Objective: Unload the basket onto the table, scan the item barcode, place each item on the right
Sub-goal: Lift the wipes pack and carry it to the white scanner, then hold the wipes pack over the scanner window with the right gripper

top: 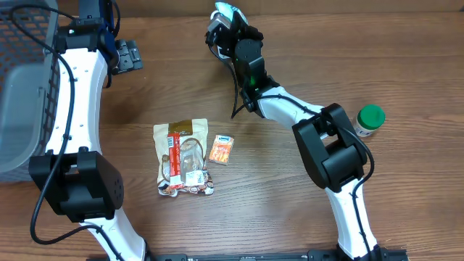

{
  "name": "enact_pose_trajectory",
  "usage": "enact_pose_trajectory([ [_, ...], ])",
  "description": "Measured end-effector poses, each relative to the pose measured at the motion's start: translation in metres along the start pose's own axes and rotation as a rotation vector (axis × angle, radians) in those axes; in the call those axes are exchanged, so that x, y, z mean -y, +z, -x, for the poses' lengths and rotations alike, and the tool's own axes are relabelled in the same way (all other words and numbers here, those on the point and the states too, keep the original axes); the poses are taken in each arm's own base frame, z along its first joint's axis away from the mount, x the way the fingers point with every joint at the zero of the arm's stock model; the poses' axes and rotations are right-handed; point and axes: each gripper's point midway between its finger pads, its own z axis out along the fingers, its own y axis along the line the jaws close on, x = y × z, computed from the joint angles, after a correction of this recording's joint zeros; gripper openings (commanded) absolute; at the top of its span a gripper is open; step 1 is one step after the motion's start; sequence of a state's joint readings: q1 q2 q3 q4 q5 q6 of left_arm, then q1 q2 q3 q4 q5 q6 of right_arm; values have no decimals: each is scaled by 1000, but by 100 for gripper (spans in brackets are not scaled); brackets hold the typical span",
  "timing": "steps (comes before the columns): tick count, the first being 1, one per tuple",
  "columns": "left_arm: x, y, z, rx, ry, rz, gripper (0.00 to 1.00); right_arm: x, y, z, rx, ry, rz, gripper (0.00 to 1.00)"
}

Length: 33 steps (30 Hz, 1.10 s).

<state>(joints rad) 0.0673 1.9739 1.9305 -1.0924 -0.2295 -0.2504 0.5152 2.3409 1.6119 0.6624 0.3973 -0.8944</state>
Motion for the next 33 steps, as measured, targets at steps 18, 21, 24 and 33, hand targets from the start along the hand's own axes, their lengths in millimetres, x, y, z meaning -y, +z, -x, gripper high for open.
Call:
enact_pose_trajectory([
  [18, 0, 0, 0, 0, 0, 0, 100, -47, -4, -24, -74, -55, 114, 4],
  [21, 0, 0, 0, 0, 0, 0, 100, -48, -4, -24, -79, -59, 121, 4],
  [24, 0, 0, 0, 0, 0, 0, 100, -48, -4, -24, -80, -59, 122, 4],
  [33, 0, 0, 0, 0, 0, 0, 100, -49, -4, -21, -64, -56, 127, 4],
])
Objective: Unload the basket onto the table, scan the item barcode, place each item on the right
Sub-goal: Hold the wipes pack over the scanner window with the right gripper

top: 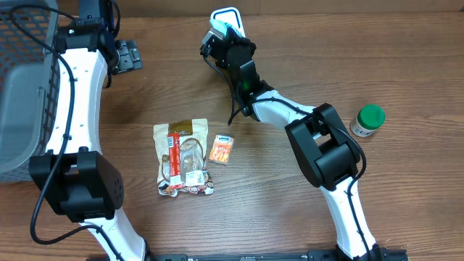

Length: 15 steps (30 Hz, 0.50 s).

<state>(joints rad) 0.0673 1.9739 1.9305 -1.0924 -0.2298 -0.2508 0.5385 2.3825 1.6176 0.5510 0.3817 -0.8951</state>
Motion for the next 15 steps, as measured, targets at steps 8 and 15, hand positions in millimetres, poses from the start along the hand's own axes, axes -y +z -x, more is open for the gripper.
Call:
enact_pose_trajectory([
  [8, 0, 0, 0, 0, 0, 0, 100, 26, -2, 26, 117, 38, -105, 4],
  [15, 0, 0, 0, 0, 0, 0, 100, 26, 0, 24, 132, 27, -84, 4],
])
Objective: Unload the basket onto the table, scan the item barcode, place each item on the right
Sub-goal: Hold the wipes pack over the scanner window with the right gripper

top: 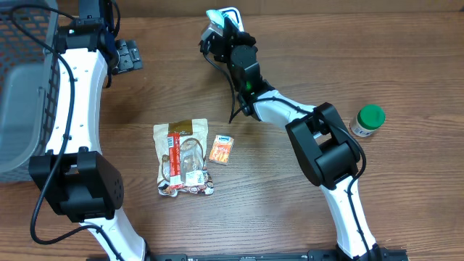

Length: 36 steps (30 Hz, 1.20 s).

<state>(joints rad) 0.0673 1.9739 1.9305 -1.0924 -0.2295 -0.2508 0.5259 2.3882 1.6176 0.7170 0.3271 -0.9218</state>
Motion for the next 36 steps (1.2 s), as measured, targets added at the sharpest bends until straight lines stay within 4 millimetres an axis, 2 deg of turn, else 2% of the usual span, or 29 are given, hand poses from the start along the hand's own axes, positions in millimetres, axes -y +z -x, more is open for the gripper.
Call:
enact_pose_trajectory([
  [6, 0, 0, 0, 0, 0, 0, 100, 5, 5, -22, -41, -4, 20, 4],
  [10, 0, 0, 0, 0, 0, 0, 100, 4, 6, -29, -53, -2, 22, 4],
  [24, 0, 0, 0, 0, 0, 0, 100, -12, 5, -35, -72, -3, 59, 4],
  [32, 0, 0, 0, 0, 0, 0, 100, 7, 6, -26, -40, 136, -30, 3],
  [36, 0, 0, 0, 0, 0, 0, 100, 4, 5, -35, -94, 186, -16, 3],
])
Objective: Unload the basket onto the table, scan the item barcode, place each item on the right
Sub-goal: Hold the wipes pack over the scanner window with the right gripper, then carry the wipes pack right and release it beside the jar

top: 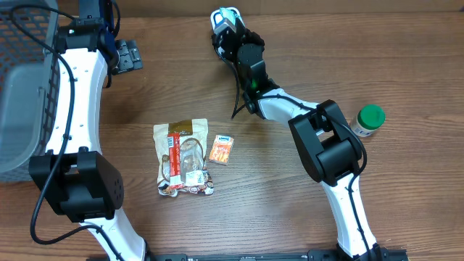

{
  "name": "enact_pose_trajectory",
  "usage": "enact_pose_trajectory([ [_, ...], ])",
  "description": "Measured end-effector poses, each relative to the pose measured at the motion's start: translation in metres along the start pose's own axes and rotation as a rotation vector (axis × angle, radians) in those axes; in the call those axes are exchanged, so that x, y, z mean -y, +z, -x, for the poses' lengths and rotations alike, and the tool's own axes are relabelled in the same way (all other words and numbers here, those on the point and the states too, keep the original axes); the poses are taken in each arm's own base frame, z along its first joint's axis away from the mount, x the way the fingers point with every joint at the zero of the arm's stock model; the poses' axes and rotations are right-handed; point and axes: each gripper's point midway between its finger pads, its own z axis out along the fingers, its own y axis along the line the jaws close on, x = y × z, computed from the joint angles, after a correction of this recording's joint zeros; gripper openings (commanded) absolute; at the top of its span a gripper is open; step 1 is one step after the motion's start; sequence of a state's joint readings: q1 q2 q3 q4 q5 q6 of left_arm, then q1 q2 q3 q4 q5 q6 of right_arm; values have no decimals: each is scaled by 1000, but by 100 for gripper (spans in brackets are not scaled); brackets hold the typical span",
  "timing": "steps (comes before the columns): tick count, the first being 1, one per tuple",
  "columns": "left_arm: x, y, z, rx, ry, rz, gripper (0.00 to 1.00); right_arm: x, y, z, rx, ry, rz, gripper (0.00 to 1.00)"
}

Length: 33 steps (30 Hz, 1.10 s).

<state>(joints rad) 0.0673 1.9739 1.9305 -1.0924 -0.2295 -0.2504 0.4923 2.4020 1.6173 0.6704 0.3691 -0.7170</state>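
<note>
My right gripper [229, 27] is stretched to the far middle of the table. At its tip shows a white device with a blue rim, the scanner [226, 14], which it seems to be holding. A brown and white snack bag [183, 157] lies flat near the table's middle. Next to it on the right lies a small orange packet [222, 149]. A jar with a green lid [368, 120] stands on the right. My left gripper [128, 55] rests at the far left, away from all items; its jaws are too dark to read.
A grey mesh basket [22, 87] fills the left edge of the table. The left arm runs along the basket's right side. The right arm's base links stand between the packet and the jar.
The right gripper and the scanner have shifted a little to the right and turned slightly. The bag, packet, jar and left arm are where they were.
The right gripper was at the far middle with the scanner at its tip. It then stood a little further left, twice, with the scanner turned. Now it is back to the right. The items on the table never moved.
</note>
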Motion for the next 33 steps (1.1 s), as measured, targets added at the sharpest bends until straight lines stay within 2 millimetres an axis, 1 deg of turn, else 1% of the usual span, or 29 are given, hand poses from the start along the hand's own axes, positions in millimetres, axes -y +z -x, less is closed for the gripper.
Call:
enact_pose_trajectory([
  [3, 0, 0, 0, 0, 0, 0, 99, 5, -4, 0, -59, 28, 32, 3],
  [6, 0, 0, 0, 0, 0, 0, 100, 25, -17, 19, -110, 63, 58, 3],
  [8, 0, 0, 0, -1, 0, 0, 100, 47, -30, 38, -130, 89, 67, 3],
  [9, 0, 0, 0, 0, 0, 0, 100, 56, -37, 45, -149, 99, 74, 4],
  [11, 0, 0, 0, 0, 0, 0, 100, 80, -61, 58, -211, 129, 101, 4],
  [12, 0, 0, 0, -1, 0, 1, 100, 88, -69, 62, -223, 143, 107, 4],
  [14, 0, 0, 0, 0, 0, 0, 100, 104, -96, 56, -326, 173, 140, 4],
  [16, 0, 0, 0, 0, 0, 1, 100, 117, -119, 43, -426, 202, 171, 4],
  [18, 0, 0, 0, 0, 0, 0, 100, 119, -140, 19, -549, 208, 220, 4],
  [19, 0, 0, 0, 0, 0, 0, 100, 116, -156, -2, -645, 204, 263, 4],
  [20, 0, 0, 0, 0, 0, 0, 99, 112, -168, -20, -723, 201, 302, 4],
  [21, 0, 0, 0, 0, 0, 0, 100, 109, -177, -33, -778, 200, 330, 4],
  [23, 0, 0, 0, 0, 0, 0, 100, 101, -203, -68, -928, 204, 405, 4],
  [25, 0, 0, 0, 0, 0, 0, 100, 97, -220, -91, -1022, 215, 449, 4],
  [27, 0, 0, 0, 0, 0, 0, 100, 96, -233, -113, -1089, 230, 473, 4],
  [31, 0, 0, 0, 0, 0, 0, 100, 101, -246, -147, -1163, 261, 481, 4],
  [33, 0, 0, 0, 0, 0, 0, 100, 101, -251, -160, -1182, 279, 489, 4],
])
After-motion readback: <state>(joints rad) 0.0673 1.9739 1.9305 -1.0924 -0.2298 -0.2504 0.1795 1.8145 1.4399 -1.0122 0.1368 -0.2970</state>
